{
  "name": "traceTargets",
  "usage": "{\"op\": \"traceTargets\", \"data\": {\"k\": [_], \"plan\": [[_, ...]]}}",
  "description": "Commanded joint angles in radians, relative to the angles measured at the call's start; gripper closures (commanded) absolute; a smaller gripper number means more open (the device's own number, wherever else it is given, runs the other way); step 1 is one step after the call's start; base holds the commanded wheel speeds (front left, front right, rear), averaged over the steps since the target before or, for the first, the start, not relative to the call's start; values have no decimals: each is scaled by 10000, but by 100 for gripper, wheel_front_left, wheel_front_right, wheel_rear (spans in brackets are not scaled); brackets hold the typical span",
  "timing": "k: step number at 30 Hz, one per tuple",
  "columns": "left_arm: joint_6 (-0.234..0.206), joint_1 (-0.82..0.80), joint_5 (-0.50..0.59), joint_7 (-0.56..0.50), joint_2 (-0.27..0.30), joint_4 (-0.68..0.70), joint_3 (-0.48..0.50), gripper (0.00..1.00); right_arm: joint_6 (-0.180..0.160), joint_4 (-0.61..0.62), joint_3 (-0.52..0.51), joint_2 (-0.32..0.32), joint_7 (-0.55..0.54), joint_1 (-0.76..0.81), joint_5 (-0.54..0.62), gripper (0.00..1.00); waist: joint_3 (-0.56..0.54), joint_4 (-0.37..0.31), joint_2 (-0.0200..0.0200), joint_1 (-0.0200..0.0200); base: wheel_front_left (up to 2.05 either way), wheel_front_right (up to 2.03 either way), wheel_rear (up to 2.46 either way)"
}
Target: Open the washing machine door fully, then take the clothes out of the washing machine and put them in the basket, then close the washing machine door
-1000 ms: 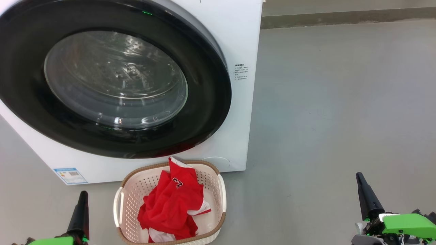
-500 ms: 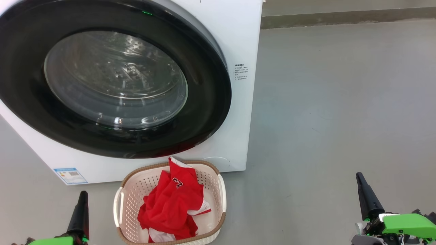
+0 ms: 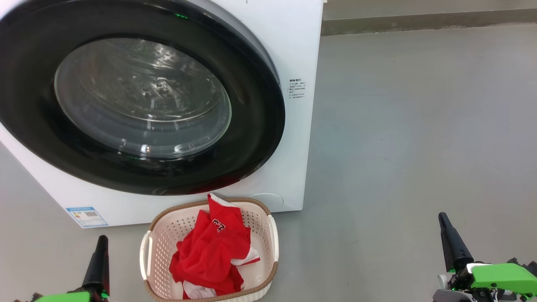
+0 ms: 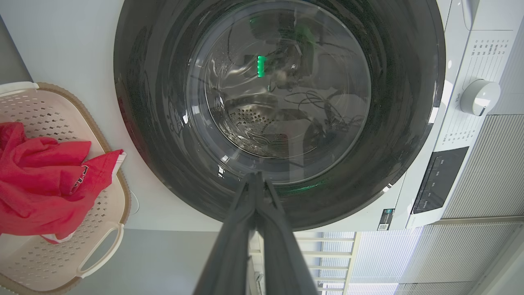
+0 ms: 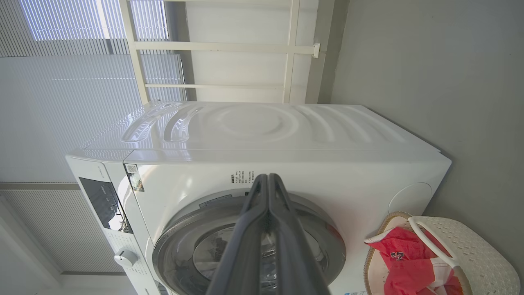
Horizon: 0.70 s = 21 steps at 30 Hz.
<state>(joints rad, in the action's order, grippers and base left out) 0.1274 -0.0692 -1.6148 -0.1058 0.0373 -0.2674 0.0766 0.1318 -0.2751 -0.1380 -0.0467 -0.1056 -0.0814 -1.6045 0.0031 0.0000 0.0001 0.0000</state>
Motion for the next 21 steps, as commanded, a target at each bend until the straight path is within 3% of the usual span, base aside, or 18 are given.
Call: {"op": "traceTargets", "data": {"k": [1, 21], "plan": [[33, -387, 47, -59, 150, 223, 353, 100, -11, 303, 241, -35, -77, -265, -41, 100, 0, 0, -1, 0, 0, 0, 0], [33, -387, 54, -66, 144, 223, 361, 100, -11, 303, 242, -35, -77, -265, -42, 100, 0, 0, -1, 0, 0, 0, 0]]}}
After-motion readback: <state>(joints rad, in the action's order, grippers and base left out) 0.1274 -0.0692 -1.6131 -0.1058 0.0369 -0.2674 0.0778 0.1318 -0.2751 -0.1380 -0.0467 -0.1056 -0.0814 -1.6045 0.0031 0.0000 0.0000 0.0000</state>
